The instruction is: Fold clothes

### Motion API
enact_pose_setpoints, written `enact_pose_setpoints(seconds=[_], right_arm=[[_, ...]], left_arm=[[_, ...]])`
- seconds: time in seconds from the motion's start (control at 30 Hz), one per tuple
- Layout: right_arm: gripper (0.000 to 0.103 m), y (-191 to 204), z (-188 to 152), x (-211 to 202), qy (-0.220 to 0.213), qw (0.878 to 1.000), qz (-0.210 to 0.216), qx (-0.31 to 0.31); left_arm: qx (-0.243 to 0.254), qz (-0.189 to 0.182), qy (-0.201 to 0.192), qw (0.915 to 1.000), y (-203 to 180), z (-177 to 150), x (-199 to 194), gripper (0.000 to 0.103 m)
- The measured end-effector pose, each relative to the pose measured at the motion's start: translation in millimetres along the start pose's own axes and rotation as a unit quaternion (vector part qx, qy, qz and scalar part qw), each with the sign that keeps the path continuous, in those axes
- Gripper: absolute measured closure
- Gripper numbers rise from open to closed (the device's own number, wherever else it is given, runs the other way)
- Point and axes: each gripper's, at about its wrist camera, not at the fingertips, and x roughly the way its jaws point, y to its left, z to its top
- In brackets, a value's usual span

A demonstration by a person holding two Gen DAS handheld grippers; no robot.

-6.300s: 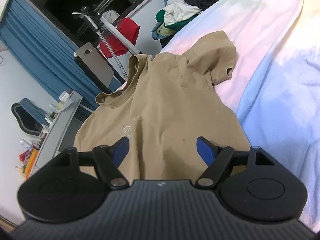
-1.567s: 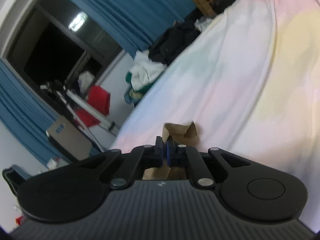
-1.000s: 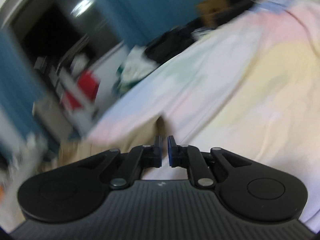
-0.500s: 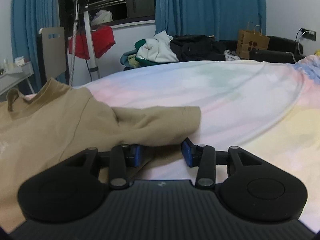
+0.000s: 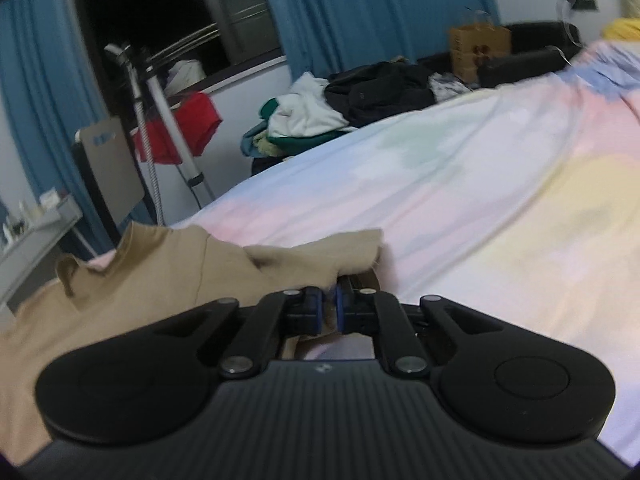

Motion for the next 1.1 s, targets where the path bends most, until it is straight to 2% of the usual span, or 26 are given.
enact_pose_setpoints(seconds=[0.23, 0.37, 0.5, 0.57, 0.6, 0.63, 0.7, 0.77, 0.83, 0.87, 0.97, 1.03, 1.1], right_arm=[[0.094, -9.0, -9.3, -32.9, 0.018, 0.999, -0.039, 0.03], [0.093, -19.5, -22.1, -45.4, 0.035, 0.994, -0.055, 0.091], [0.09, -20.8, -30.0, -61.6, 0.014, 0.985, -0.097, 0.14], [0.085, -28.0, -34.2, -67.4, 0.014, 0.978, -0.072, 0.196], [0.075, -31.9, -37.3, -69.0, 0.017, 0.972, -0.049, 0.231], [0.06, -33.1, -41.5, -67.7, 0.024, 0.965, -0.022, 0.259], [0.04, -30.2, -50.9, -59.3, 0.044, 0.953, 0.03, 0.3], [0.038, -20.6, -58.9, -44.0, 0.064, 0.945, 0.059, 0.316], [0.038, -12.2, -64.8, -22.7, 0.07, 0.944, 0.051, 0.318], [0.038, -10.7, -66.8, -12.2, 0.066, 0.944, 0.044, 0.32], [0.04, -16.2, -67.8, 10.5, 0.016, 0.943, 0.028, 0.33], [0.04, -17.8, -63.3, 15.0, -0.031, 0.943, 0.032, 0.331], [0.044, -14.5, -55.6, 11.8, -0.085, 0.946, 0.048, 0.31]], left_arm=[[0.0, -0.013, -0.011, 0.9999, -0.8, 1.5, -10.0, 0.033], [0.001, -0.015, -0.014, 0.9998, -1.5, 1.7, -12.3, 0.033], [0.001, -0.014, -0.015, 0.9998, -1.3, 2.2, -13.4, 0.033], [0.0, -0.014, -0.014, 0.9998, -1.1, 2.4, -13.7, 0.033], [-0.001, -0.014, -0.014, 0.9998, -1.0, 2.5, -13.9, 0.033], [-0.002, -0.014, -0.014, 0.9998, -0.9, 2.6, -14.1, 0.033], [-0.003, -0.014, -0.014, 0.9998, -0.6, 2.8, -14.4, 0.033], [-0.004, -0.013, -0.013, 0.9998, 0.5, 3.1, -13.8, 0.033], [-0.006, -0.008, -0.012, 0.9999, 1.7, 3.2, -11.0, 0.033], [-0.006, -0.006, -0.011, 0.9999, 2.9, 3.7, -10.0, 0.033], [-0.008, -0.001, -0.01, 0.9999, 6.2, 4.7, -7.4, 0.033], [-0.012, -0.001, -0.006, 0.9999, 8.4, 5.3, -5.1, 0.033], [-0.017, -0.005, -0.002, 0.9998, 9.7, 6.0, -2.1, 0.033]])
